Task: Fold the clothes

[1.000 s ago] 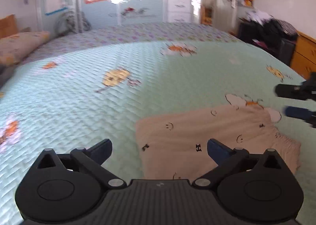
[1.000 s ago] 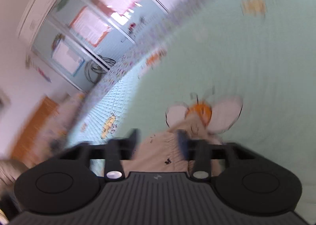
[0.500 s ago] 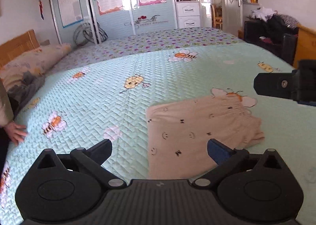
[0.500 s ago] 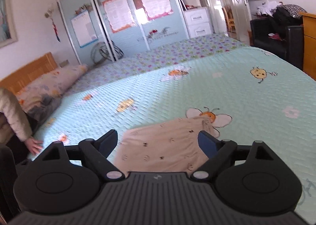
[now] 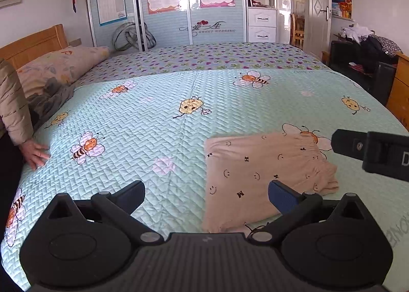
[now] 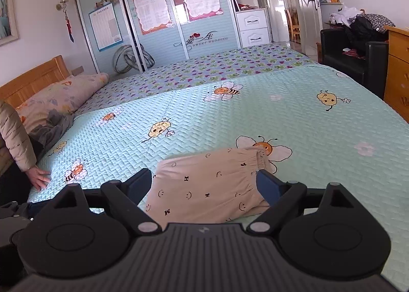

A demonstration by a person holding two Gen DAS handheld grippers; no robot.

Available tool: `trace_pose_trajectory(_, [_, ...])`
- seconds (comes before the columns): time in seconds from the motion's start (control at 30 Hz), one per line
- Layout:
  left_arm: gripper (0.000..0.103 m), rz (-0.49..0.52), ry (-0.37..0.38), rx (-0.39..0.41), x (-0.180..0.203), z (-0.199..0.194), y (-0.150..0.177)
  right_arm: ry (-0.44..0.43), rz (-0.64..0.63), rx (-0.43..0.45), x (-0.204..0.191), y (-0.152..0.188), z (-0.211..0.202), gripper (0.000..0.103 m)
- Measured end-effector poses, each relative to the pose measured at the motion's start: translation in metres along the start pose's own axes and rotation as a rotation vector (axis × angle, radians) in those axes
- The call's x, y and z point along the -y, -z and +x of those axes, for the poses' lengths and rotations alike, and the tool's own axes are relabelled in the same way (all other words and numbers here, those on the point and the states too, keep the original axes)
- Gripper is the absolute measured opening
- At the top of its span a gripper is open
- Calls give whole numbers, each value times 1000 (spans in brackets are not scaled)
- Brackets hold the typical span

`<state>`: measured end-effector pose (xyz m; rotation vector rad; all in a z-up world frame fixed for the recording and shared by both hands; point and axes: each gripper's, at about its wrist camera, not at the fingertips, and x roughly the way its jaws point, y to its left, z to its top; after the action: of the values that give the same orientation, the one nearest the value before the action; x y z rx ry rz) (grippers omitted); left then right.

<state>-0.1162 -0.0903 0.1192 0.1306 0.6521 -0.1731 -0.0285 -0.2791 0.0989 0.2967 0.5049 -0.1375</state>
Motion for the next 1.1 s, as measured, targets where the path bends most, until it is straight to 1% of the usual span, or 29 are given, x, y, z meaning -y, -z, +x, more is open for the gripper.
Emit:
trace_pose_trajectory(0.13, [102,0,18,-9,3,1,2,7,-2,5,-1,0,-1,89])
trace_pose_trajectory(0.27, [102,-4,17,-14,4,3,4,25,0,-7,-1,2,2,89])
trace_pose_trajectory(0.43, [102,-10,18,-13,4,2,5,21,-8,-15,-5,5,4,89])
trace_pose_trajectory(0.8, [102,-10,34,-5,6,-2,5,20,-41,-1,-15,5,-4,89])
trace_pose_trajectory(1.1, [102,-5,39,-5,7,-2,5,16,-45,-4,-14,4,-7,89])
